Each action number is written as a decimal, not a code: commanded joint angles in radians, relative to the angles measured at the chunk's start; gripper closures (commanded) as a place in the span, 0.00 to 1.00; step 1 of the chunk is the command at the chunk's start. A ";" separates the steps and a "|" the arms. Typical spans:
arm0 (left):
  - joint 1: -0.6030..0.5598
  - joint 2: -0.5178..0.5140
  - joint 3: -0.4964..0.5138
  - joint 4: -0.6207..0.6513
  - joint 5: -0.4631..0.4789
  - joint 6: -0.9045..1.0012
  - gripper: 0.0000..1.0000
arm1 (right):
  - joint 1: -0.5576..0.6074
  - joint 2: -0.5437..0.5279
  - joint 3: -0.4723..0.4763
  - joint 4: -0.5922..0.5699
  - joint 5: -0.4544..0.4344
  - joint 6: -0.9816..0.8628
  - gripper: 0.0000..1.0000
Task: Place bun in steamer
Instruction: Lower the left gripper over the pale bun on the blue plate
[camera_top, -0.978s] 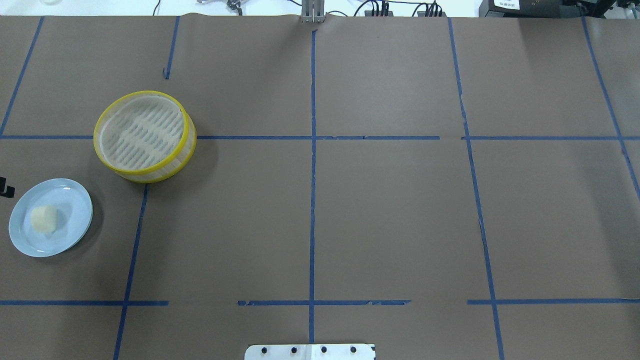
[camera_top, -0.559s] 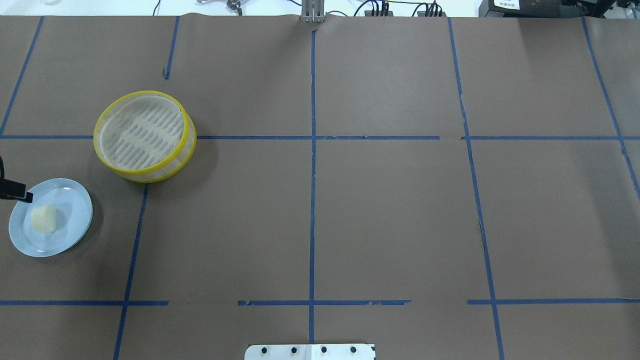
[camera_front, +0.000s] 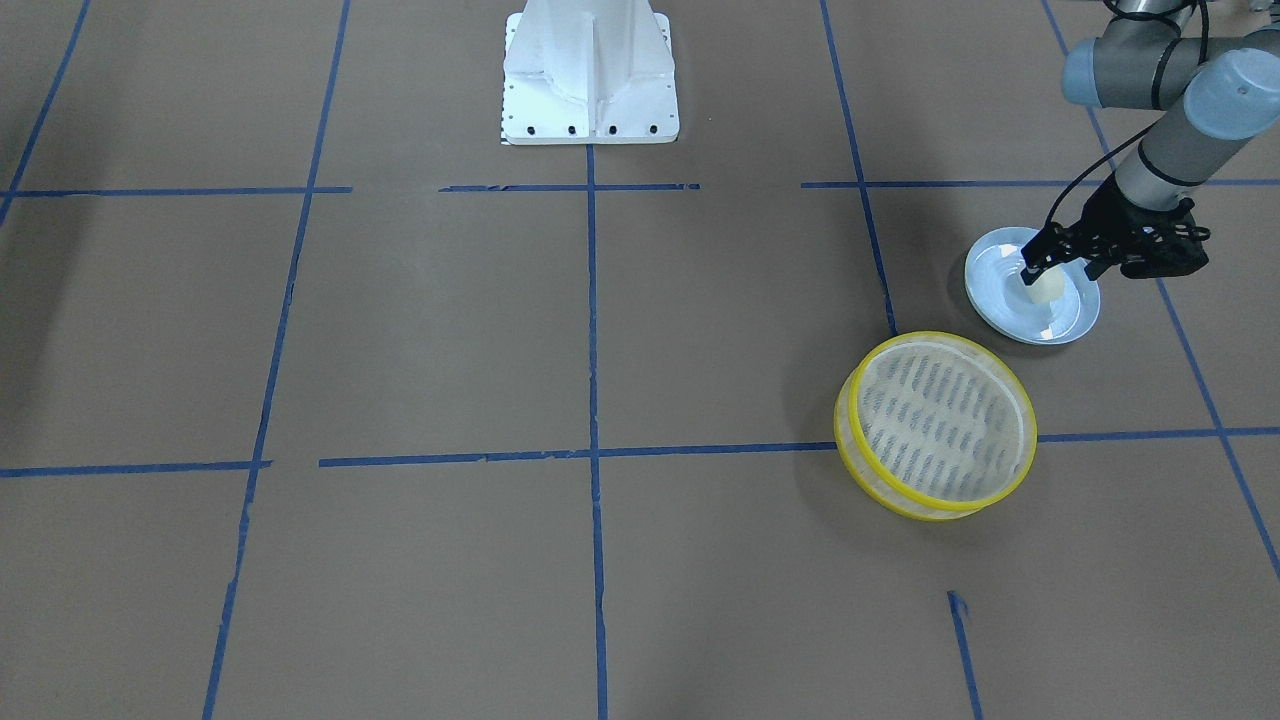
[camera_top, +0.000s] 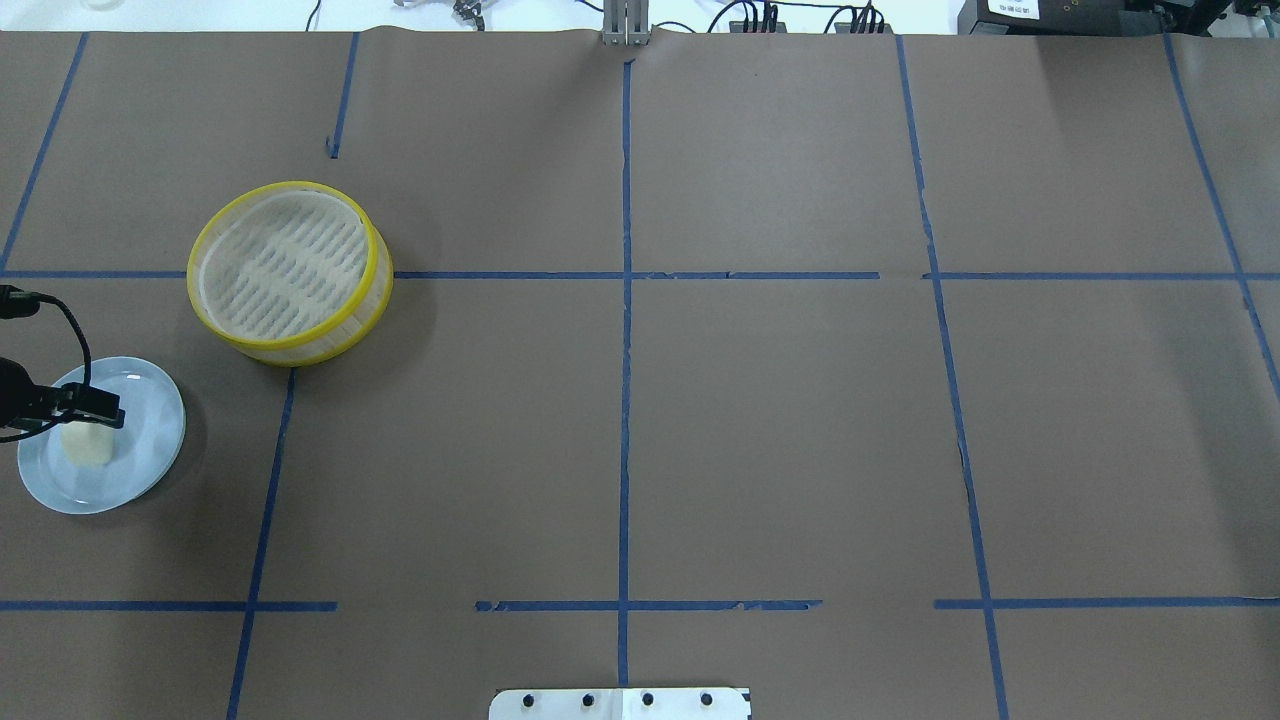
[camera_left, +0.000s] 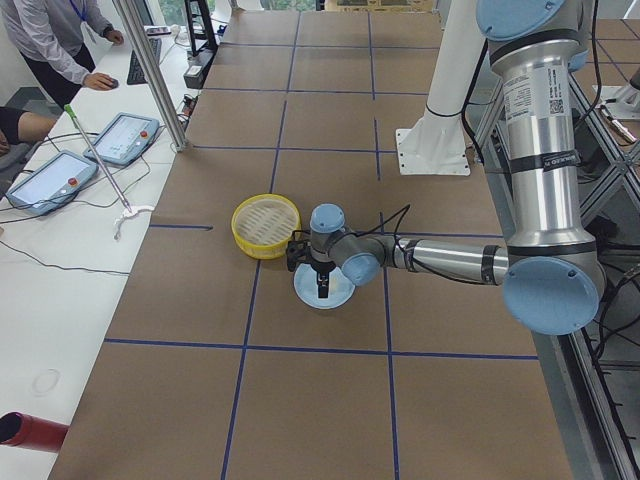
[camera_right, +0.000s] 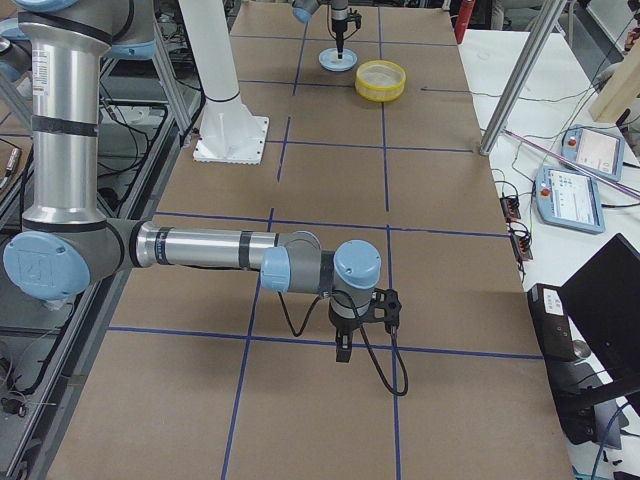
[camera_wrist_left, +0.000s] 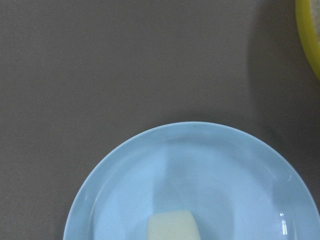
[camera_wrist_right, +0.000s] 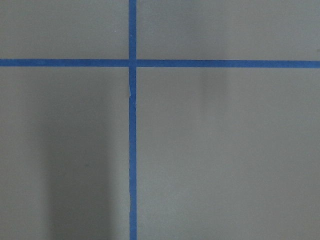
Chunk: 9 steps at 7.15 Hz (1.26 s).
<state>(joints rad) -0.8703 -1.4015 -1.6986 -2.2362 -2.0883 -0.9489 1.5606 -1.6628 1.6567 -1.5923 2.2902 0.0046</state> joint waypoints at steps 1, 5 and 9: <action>0.007 -0.004 0.005 0.001 0.005 0.007 0.01 | -0.001 0.001 0.000 0.000 0.000 0.000 0.00; 0.024 0.009 -0.006 0.001 -0.002 0.007 0.23 | 0.001 0.002 0.000 0.000 0.000 0.000 0.00; 0.024 0.010 -0.009 0.001 -0.004 0.007 0.73 | 0.001 0.000 0.000 0.000 0.000 0.000 0.00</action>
<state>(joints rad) -0.8469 -1.3916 -1.7059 -2.2350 -2.0921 -0.9419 1.5616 -1.6622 1.6567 -1.5923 2.2902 0.0046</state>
